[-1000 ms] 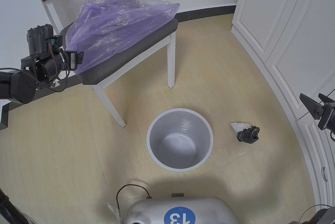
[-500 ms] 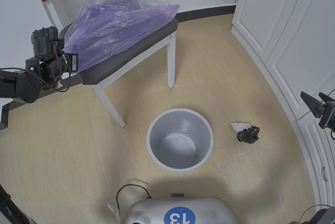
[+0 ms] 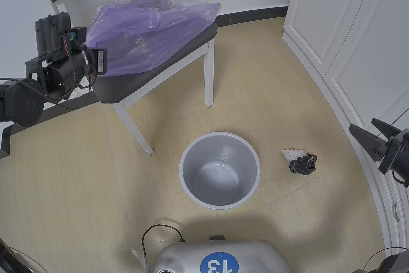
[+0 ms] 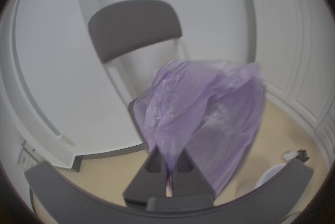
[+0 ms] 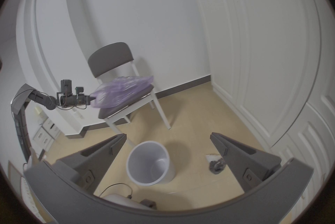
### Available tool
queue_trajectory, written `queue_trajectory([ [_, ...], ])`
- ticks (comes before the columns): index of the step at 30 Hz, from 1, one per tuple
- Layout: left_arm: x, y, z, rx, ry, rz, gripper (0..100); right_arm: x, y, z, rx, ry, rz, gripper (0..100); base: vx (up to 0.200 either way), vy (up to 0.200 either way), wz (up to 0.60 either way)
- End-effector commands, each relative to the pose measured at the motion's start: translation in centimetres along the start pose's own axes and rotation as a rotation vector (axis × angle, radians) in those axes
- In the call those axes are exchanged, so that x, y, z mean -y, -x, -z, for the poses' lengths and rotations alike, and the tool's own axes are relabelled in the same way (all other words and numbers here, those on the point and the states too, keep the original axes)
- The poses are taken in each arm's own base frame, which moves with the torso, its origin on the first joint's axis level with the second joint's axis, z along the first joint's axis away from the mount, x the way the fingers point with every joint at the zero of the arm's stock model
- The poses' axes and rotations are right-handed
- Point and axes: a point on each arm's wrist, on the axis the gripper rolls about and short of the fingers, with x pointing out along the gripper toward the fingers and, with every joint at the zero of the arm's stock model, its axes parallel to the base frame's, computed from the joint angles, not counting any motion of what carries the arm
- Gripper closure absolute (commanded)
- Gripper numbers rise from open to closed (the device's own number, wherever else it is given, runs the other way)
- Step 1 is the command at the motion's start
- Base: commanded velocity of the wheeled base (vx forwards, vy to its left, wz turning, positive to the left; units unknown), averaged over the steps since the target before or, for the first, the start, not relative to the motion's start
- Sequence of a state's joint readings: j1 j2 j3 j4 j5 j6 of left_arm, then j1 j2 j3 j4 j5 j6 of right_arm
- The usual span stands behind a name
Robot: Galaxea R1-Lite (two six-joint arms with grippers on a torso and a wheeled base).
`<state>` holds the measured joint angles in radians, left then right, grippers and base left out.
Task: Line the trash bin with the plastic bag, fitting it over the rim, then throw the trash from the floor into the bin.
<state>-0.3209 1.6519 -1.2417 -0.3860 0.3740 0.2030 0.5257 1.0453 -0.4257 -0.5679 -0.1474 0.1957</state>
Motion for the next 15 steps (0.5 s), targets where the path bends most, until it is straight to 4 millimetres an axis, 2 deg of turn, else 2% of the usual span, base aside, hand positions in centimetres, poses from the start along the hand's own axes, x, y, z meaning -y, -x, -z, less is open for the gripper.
queue_trajectory([
  [1,0.5,6.5,-6.0,0.166,0.001,0.129,100,-1.8,-2.1,1.8,-0.104,-0.026,-0.049,0,0.0,0.0,0.0],
  [3,0.8,7.5,-7.2,0.184,-0.002,0.162,100,-1.9,-2.6,1.9,-0.103,-0.034,-0.052,0,0.0,0.0,0.0],
  [5,1.2,9.3,-8.8,0.206,0.004,0.216,100,-2.6,-2.9,1.8,-0.09,-0.071,-0.1,0,0.0,0.0,0.0],
  [6,1.2,9.3,-8.8,0.206,0.004,0.216,100,-2.6,-2.9,1.8,-0.09,-0.071,-0.1,0,0.0,0.0,0.0],
  [7,1.6,11.3,-10.0,0.229,0.014,0.281,100,-3.1,-3.5,1.5,-0.09,-0.097,-0.124,0,0.0,0.0,0.0],
  [8,1.6,11.3,-10.0,0.229,0.014,0.281,100,-3.1,-3.5,1.5,-0.09,-0.097,-0.124,0,0.0,0.0,0.0],
  [9,1.8,12.5,-10.4,0.233,0.013,0.325,100,-3.3,-4.2,1.0,-0.079,-0.102,-0.127,0,0.0,0.0,0.0],
  [11,2.2,13.4,-10.3,0.229,0.008,0.363,100,-3.6,-4.9,0.0,-0.051,-0.11,-0.127,0,0.0,0.0,0.0],
  [15,2.8,14.3,-9.4,0.215,-0.008,0.414,100,-3.6,-6.0,-1.1,-0.018,-0.121,-0.107,0,0.0,0.0,0.0],
])
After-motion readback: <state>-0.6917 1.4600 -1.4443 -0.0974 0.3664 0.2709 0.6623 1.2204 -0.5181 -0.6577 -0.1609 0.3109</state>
